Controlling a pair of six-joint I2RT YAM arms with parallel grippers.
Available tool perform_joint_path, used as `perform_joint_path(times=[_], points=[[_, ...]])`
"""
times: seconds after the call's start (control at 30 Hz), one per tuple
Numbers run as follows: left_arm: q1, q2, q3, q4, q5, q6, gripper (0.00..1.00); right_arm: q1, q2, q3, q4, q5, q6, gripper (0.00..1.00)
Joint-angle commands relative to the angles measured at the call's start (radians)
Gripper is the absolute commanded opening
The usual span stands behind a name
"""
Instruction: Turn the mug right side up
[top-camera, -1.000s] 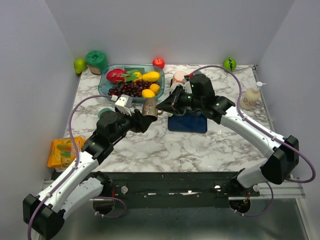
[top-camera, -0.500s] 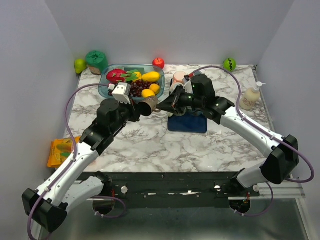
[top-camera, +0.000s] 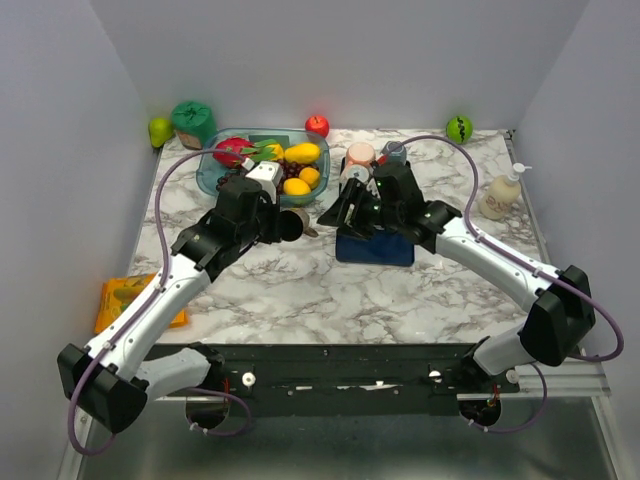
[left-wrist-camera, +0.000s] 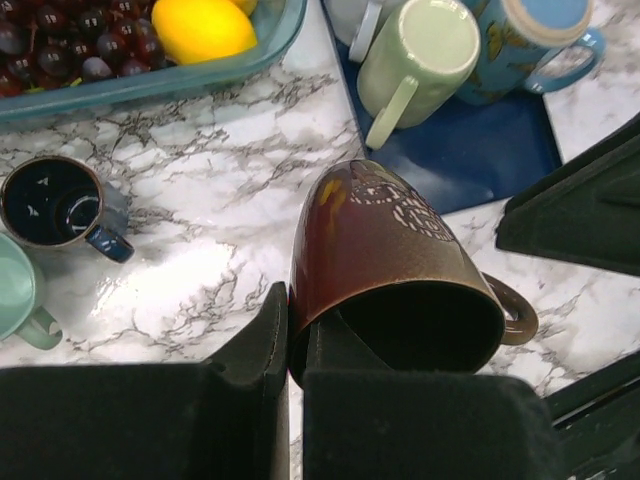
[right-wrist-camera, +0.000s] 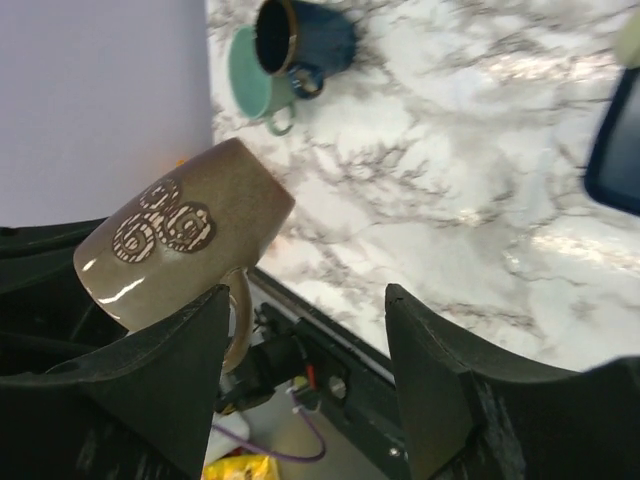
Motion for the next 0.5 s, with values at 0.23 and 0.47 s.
perform_joint_path(times=[0.23,0.47], points=[[0.022,0.319,0.202,-0.228,-0.002,0.202,0.00,-0.001,-0.118,-0.030,-0.255,0.455,-0.200,0.83],[0.095,0.538,0.320,-0.262,0.002,0.274,0.00,-0.006,-0.134,-0.059,-0.317,0.503,-0.245,1.00]])
